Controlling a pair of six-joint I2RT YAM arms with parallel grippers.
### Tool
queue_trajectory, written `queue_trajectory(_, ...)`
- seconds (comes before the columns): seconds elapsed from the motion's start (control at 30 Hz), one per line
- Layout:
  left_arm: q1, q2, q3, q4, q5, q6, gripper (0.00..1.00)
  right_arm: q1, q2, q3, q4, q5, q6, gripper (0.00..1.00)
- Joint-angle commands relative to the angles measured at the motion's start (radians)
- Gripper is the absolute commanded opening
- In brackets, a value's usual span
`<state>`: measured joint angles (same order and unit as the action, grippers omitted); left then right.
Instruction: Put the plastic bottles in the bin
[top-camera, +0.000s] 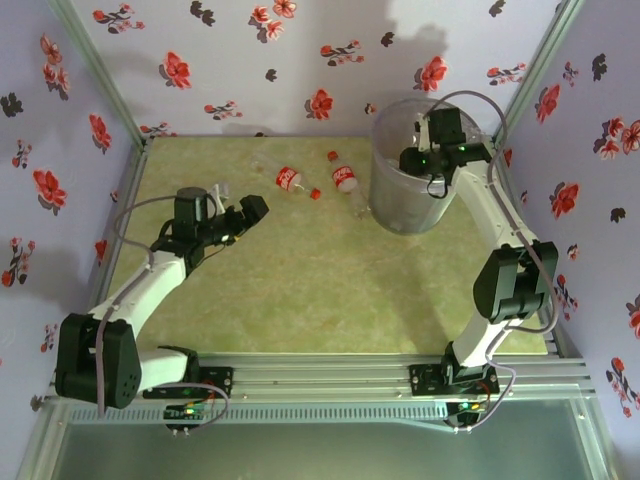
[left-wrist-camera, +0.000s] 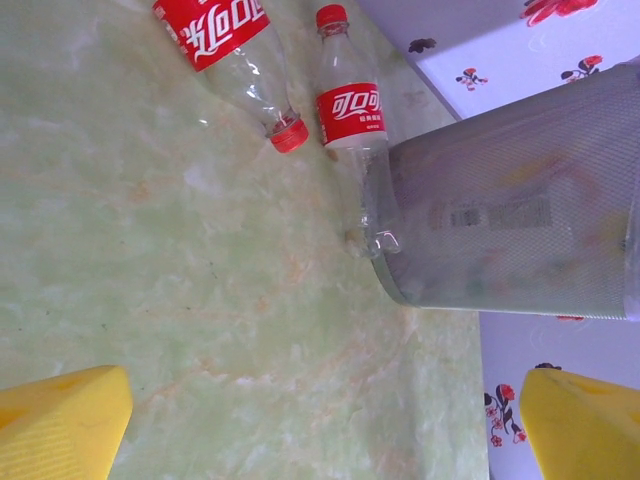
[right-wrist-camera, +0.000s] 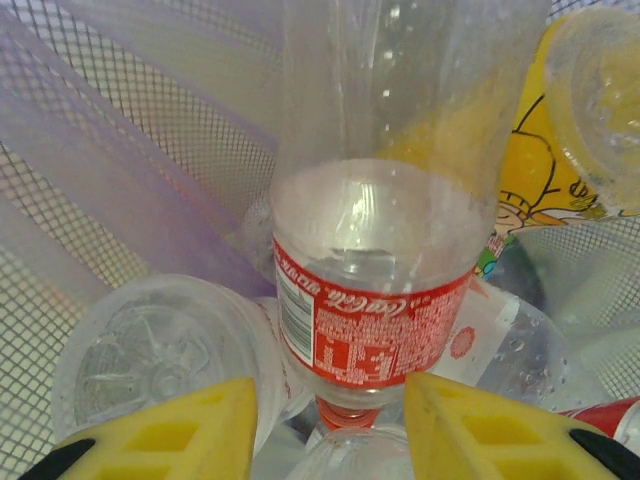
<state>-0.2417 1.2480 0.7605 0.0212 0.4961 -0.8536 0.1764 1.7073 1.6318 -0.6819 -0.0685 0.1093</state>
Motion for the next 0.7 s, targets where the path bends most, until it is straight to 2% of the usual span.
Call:
queue_trajectory(0.0,0.007,0.010,0.020,-0.001,-0.014,0.011,1.00,-0.003,-0.053,0.079,-0.015,-0.027,-0.001,0.44)
queue_trajectory(0.23,0.006,0.050,0.053,-0.010,-0.052,0.021,1.00,-0.003,-0.064,0.281,-0.098,-0.023,-0.020,0.47)
queue_trajectory(0.33,0.001,0.109,0.112,-0.061,-0.131,0.029,1.00,-0.003,-0.098,0.253,-0.082,-0.050,0.002,0.50)
queue_trajectory(0.53,-0.012,0.293,0.324,-0.209,-0.374,0.031,1.00,0.011,-0.202,0.150,-0.043,-0.112,0.032,0.55)
queue_trajectory(0.67,-0.016,0.450,0.482,-0.279,-0.457,-0.015,1.00,0.035,-0.277,0.110,-0.047,-0.117,0.042,0.59)
